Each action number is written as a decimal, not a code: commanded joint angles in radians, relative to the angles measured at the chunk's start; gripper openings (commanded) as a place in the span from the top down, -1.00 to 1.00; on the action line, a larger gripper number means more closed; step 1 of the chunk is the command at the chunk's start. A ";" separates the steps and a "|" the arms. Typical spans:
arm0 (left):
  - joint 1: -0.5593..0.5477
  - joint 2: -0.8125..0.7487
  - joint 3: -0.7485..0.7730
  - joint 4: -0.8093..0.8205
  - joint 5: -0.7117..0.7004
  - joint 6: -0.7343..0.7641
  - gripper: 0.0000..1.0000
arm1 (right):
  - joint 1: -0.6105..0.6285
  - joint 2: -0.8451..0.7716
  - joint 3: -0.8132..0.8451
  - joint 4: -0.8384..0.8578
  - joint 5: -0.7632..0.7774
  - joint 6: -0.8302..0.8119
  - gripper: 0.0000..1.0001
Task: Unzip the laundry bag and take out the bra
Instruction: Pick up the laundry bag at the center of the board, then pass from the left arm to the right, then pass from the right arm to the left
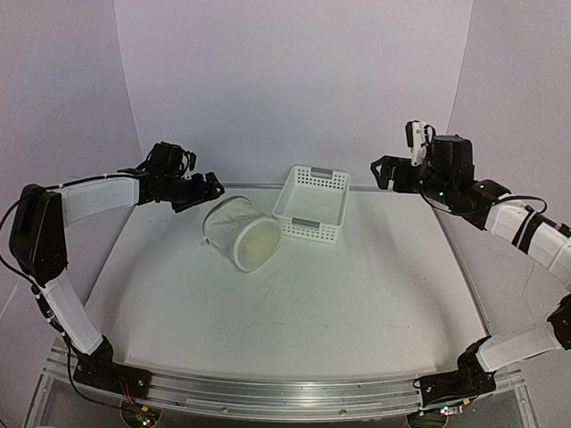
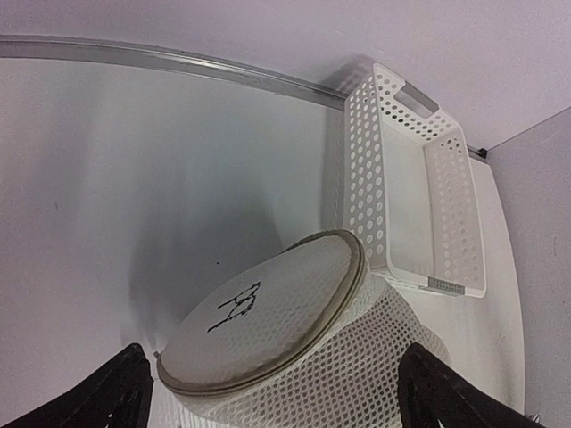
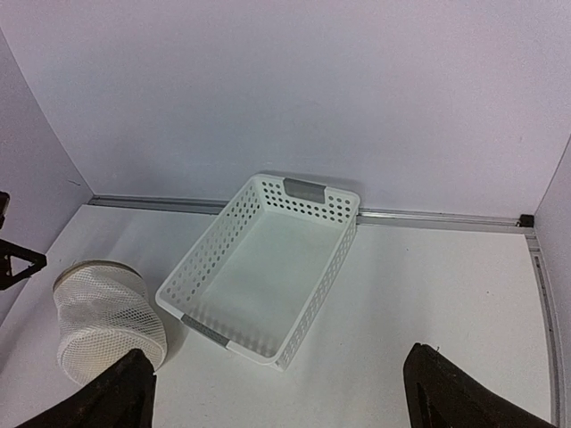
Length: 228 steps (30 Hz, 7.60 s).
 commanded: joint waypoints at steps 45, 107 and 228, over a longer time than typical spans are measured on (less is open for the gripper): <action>-0.034 0.187 0.265 -0.210 0.106 0.166 1.00 | 0.039 -0.010 -0.033 0.032 -0.370 -0.116 -0.93; -0.164 -0.084 0.059 -0.148 0.046 -0.372 1.00 | 0.651 0.874 0.587 0.264 0.151 0.056 -0.49; -0.148 -0.307 -0.707 1.102 0.343 -0.807 1.00 | 0.417 0.451 -0.081 0.973 -0.327 0.809 1.00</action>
